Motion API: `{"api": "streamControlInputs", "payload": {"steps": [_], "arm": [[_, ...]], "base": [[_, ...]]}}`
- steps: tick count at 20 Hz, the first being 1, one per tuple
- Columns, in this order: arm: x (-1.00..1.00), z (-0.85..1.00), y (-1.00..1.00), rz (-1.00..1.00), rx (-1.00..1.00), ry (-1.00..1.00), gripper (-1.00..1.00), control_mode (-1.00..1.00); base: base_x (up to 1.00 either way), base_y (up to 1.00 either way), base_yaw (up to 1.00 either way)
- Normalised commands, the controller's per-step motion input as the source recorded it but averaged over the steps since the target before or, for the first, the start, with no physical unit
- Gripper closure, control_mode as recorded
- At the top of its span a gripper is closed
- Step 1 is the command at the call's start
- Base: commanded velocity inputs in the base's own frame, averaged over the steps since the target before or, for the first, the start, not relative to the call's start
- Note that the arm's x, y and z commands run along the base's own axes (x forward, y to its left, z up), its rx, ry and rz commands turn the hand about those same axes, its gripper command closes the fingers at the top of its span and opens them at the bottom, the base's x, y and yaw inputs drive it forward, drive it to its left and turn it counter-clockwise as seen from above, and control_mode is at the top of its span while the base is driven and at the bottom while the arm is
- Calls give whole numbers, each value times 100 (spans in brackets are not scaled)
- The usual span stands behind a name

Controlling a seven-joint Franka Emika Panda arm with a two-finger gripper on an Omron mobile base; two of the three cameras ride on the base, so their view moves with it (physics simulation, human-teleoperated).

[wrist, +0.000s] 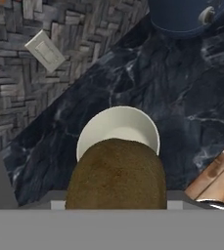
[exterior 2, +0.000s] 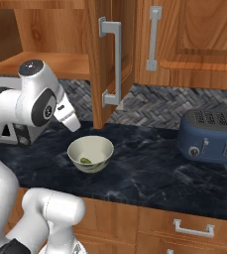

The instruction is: Open the cabinet. Pick the mango and kiwi from the cabinet and place them into the bowl. Then close the cabinet.

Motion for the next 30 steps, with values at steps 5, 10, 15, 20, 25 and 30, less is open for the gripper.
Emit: {"api": "streamControlInputs", "payload": {"steps": [5, 10, 15, 20, 25, 30], "arm": [[34, -26, -1, 0, 1, 2, 100, -100], [32, -34, -3, 0, 0, 1, 100, -100], [26, -56, -3, 0, 0, 10, 100, -100], [25, -66, -9, 0, 0, 9, 100, -100], [17, -57, -19, 0, 0, 10, 100, -100], [19, -11, -5, 0, 0, 0, 100, -100]], "base": [[0, 0, 0], [0, 0, 0], [0, 0, 0], [0, 0, 0], [0, 0, 0], [0, 0, 0]]}}
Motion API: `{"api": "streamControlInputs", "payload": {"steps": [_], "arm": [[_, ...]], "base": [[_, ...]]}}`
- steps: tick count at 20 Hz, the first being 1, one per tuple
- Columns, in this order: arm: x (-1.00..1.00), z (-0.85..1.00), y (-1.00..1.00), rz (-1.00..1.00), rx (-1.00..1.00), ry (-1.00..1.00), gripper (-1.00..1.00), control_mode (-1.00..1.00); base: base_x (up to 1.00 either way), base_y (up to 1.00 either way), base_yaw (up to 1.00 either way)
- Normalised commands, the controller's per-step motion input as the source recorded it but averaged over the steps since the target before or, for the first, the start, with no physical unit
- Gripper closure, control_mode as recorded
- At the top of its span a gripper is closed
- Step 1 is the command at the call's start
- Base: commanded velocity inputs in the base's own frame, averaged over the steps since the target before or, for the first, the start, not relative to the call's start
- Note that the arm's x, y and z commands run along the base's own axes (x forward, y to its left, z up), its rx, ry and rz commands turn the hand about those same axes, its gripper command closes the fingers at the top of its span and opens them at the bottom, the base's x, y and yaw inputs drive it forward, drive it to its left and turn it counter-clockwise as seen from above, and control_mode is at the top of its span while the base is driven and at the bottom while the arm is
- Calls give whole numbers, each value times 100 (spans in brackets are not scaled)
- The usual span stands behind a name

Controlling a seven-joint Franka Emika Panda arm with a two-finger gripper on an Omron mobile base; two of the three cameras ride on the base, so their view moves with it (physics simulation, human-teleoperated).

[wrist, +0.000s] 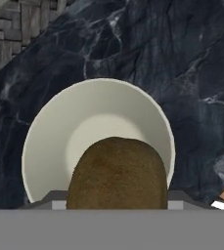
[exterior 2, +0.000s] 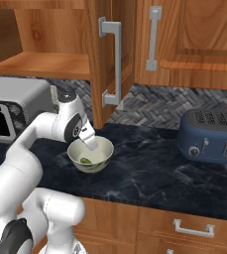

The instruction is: Open the cabinet. Pick the mango and kiwi from the cabinet and place them into the bowl. Then close the cabinet.

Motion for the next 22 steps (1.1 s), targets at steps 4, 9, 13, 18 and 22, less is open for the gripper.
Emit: {"api": "streamControlInputs", "payload": {"steps": [4, 9, 13, 18, 22], "arm": [[27, -9, 0, 0, 0, 0, 100, -100], [29, -32, 0, 0, 0, 5, 100, -100], [29, -22, 0, 0, 0, 2, 100, -100], [22, -24, 0, 0, 0, 1, 100, -100], [2, -38, 0, 0, 0, 4, 100, -100]], "base": [[0, 0, 0], [0, 0, 0], [0, 0, 0], [0, 0, 0], [0, 0, 0]]}}
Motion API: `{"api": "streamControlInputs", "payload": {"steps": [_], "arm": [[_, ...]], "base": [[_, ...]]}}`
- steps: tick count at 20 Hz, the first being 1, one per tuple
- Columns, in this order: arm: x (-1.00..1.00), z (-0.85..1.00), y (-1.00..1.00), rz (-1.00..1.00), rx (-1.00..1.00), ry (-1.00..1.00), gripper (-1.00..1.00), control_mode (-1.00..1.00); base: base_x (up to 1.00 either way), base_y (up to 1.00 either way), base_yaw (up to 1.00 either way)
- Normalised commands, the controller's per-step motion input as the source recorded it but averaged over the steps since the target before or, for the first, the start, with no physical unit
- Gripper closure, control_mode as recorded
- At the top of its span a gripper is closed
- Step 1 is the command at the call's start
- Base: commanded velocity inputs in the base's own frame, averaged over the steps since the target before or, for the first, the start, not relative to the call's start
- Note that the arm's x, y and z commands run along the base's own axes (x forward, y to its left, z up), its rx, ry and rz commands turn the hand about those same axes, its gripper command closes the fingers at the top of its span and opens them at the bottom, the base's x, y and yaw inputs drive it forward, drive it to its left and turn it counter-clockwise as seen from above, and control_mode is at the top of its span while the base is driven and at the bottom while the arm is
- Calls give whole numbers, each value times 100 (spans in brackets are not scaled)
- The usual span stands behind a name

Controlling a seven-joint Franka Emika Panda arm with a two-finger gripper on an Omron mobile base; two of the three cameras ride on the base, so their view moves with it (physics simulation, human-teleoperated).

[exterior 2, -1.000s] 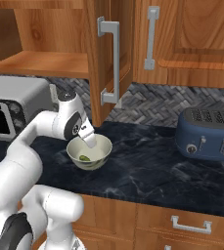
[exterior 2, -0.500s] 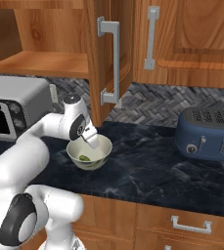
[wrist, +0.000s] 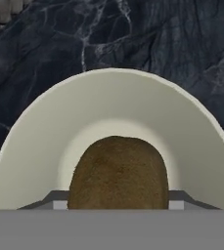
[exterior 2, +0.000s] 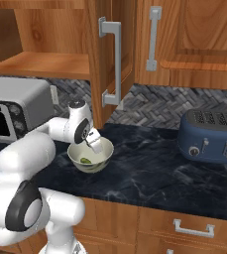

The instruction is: Open the cabinet. Pick the mango and kiwi from the cabinet and place them into the bowl. Then close the cabinet.

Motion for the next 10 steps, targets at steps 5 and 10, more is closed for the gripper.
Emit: {"api": "streamControlInputs", "payload": {"steps": [5, 10], "arm": [[11, -26, 0, 0, -1, 0, 100, -100], [26, -23, 0, 0, -4, 0, 100, -100]], "base": [[0, 0, 0], [0, 0, 0]]}}
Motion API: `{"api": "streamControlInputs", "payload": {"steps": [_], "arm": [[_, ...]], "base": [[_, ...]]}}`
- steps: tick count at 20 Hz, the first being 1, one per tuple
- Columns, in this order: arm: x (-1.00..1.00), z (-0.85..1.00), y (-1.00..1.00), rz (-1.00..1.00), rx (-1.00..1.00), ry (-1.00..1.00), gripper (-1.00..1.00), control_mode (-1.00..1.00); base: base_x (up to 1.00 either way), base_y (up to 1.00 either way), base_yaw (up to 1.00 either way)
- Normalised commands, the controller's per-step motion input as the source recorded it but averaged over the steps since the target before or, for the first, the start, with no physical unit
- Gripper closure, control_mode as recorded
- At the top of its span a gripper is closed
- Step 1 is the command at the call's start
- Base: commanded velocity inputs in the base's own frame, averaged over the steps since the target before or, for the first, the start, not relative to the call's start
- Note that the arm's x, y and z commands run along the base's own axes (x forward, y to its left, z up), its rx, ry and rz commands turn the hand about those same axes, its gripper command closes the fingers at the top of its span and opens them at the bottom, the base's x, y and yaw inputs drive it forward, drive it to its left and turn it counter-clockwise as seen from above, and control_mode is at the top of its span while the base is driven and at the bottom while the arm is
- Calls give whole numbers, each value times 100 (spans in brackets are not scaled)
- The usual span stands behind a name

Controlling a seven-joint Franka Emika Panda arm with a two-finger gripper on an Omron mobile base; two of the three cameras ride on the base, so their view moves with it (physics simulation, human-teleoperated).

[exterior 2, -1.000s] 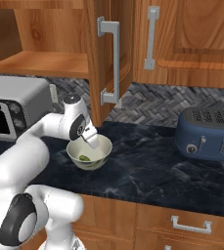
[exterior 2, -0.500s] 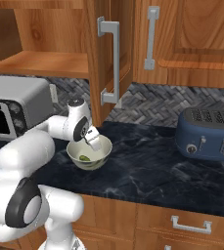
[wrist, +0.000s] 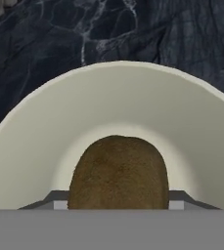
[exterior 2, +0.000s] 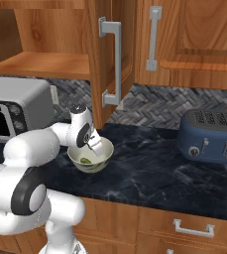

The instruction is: Open the cabinet. Pick the mango and kiwi from the cabinet and place them into the bowl. Then close the cabinet.

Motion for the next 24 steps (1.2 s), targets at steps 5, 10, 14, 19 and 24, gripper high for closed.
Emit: {"api": "streamControlInputs", "payload": {"steps": [5, 10, 14, 19, 24], "arm": [[21, -16, 0, 0, -2, 0, -100, -100], [18, -11, -1, 0, -2, 0, -100, -100], [6, 0, -5, 0, 0, -2, -100, -100], [5, 0, 0, 0, 0, -4, -100, -100], [-32, 49, 0, 0, 0, -14, -100, -100]], "base": [[0, 0, 0], [0, 0, 0], [0, 0, 0], [0, 0, 0], [0, 0, 0]]}}
